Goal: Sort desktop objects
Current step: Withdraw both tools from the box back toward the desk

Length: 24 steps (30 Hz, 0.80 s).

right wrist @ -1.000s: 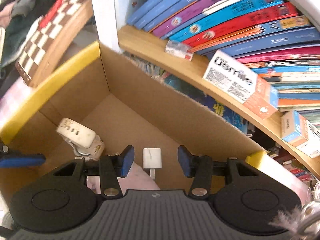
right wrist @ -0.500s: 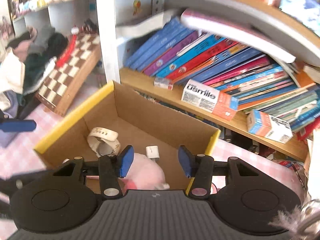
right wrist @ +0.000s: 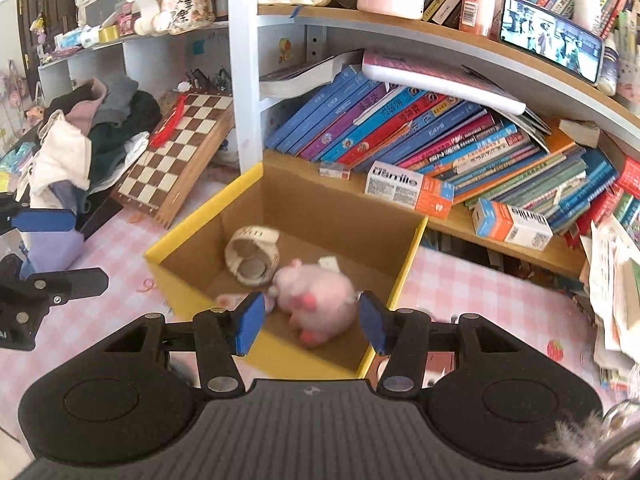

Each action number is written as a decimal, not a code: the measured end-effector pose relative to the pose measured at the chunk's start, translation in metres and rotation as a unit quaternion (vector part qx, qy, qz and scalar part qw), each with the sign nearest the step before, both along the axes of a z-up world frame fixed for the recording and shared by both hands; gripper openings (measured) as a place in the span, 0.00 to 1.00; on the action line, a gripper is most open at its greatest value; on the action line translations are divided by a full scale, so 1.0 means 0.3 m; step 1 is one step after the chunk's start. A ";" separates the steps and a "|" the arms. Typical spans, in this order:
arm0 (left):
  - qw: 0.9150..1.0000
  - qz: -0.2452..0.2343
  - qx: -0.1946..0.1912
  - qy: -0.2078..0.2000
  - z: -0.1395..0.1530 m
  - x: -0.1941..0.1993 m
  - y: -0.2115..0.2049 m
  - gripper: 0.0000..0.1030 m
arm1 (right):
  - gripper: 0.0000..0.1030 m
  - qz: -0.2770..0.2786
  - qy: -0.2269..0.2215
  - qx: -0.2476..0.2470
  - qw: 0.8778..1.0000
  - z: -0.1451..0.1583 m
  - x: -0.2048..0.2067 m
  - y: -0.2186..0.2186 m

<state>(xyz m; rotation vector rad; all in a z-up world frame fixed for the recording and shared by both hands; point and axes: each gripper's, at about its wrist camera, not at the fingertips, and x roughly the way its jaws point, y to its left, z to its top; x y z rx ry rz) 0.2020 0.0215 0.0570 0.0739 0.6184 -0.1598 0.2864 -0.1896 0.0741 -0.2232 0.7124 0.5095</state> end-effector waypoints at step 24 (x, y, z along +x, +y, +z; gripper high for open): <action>0.999 0.022 0.013 0.045 -0.177 -0.268 0.007 0.85 | 0.72 -0.070 0.050 0.041 0.995 -0.238 -0.363 -0.087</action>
